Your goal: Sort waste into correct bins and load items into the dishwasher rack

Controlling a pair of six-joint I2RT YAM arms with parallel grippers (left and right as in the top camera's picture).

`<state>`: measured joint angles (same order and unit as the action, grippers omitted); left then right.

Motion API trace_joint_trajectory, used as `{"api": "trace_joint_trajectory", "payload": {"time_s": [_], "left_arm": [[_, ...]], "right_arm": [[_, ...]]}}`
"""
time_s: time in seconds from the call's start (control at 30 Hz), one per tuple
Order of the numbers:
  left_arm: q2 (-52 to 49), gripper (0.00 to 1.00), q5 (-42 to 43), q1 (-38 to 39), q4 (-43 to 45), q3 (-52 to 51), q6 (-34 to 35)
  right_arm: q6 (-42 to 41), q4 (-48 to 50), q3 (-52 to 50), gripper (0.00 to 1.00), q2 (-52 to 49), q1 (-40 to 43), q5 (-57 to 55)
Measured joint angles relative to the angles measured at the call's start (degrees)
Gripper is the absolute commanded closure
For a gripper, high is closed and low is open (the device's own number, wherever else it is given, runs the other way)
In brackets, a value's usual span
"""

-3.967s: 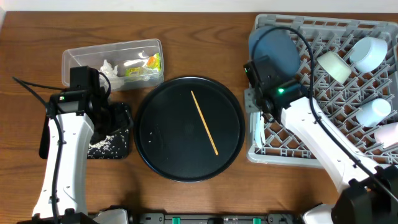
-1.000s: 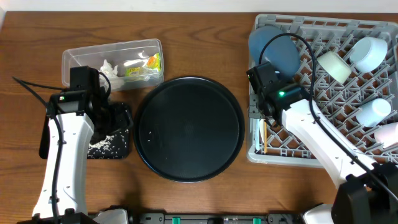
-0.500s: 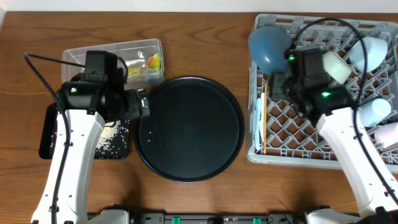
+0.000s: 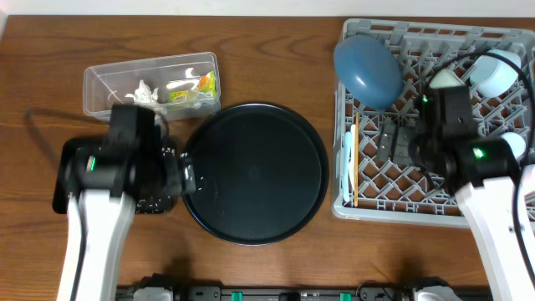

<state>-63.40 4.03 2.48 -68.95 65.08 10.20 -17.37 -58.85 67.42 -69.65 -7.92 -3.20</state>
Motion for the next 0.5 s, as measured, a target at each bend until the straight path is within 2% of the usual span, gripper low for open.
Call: {"api": "trace_joint_trajectory", "payload": {"time_s": [0.27, 0.4, 0.5], "left_arm": [[35.5, 0.02, -1.3, 0.0, 10.3, -15.8, 1.7], [45.8, 0.02, -1.3, 0.0, 14.1, -18.8, 2.0], [50.1, 0.02, -1.3, 0.0, 15.1, -18.9, 2.0]], "right_arm": [[-0.2, 12.6, -19.6, 0.01, 24.8, 0.0, -1.4], [-0.2, 13.6, -26.2, 0.01, 34.8, 0.0, -2.6], [-0.2, 11.4, -28.8, 0.01, 38.4, 0.0, -3.1]]}}
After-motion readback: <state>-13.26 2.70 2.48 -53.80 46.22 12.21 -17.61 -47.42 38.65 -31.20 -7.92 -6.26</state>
